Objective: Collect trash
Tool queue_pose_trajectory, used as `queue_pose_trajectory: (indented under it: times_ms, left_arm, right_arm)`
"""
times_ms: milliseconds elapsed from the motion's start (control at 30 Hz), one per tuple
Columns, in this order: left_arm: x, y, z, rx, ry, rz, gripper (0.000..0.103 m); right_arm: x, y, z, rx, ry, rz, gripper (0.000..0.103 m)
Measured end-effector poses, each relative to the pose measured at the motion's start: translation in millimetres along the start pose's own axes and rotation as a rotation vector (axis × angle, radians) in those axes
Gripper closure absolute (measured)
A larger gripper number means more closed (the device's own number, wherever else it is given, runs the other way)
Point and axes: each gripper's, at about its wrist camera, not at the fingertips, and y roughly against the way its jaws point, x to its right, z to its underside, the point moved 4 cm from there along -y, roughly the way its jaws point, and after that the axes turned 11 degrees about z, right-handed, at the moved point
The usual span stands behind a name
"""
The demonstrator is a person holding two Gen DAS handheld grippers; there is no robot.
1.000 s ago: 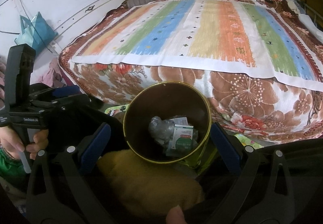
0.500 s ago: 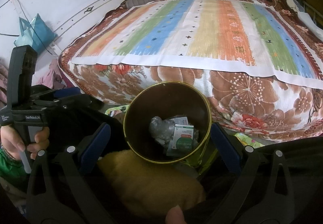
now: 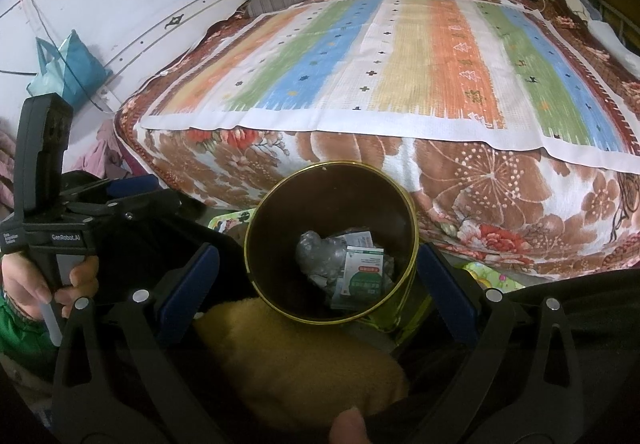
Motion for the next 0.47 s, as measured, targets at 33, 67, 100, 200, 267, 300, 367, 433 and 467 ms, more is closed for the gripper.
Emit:
queue_pose_trajectory:
  times_ms: [33, 67, 100, 200, 267, 300, 367, 433, 467]
  left_arm:
    - [-0.4, 0.3, 0.1, 0.0, 0.0, 0.0, 0.006]
    - [-0.2, 0.3, 0.1, 0.0, 0.0, 0.001, 0.006]
    - [0.6, 0.0, -0.1, 0.001, 0.0, 0.001, 0.006]
    - [0.7, -0.6, 0.3, -0.002, -0.005, -0.001, 0.006]
    - [0.5, -0.8, 1.7, -0.01, -0.014, 0.008, 0.006]
    - [2.0, -1.8, 2.6, -0.017, -0.022, 0.012, 0.006]
    - [5.4, -4.0, 2.5, -0.022, -0.034, 0.006, 0.006]
    - [5.4, -4.2, 2.1, -0.023, -0.03, 0.006, 0.006]
    - [5.4, -4.2, 1.9, -0.023, -0.029, 0.007, 0.006]
  right_arm:
    - [0.1, 0.0, 0.0, 0.0, 0.0, 0.001, 0.009]
    - [-0.9, -0.2, 0.4, 0.0, 0.0, 0.001, 0.009]
    - [0.0, 0.0, -0.1, 0.0, 0.001, 0.0, 0.009]
    - [0.1, -0.1, -0.1, -0.001, 0.0, 0.001, 0.009]
    - [-0.6, -0.1, 0.3, -0.001, -0.001, 0.001, 0.009]
    - [0.2, 0.0, -0.1, 0.0, -0.001, 0.0, 0.009]
    - [-0.4, -0.2, 0.1, -0.001, -0.001, 0.0, 0.009]
    - [0.5, -0.1, -0.2, -0.001, -0.001, 0.0, 0.009]
    - [-0.5, -0.1, 0.3, -0.002, -0.001, 0.0, 0.009]
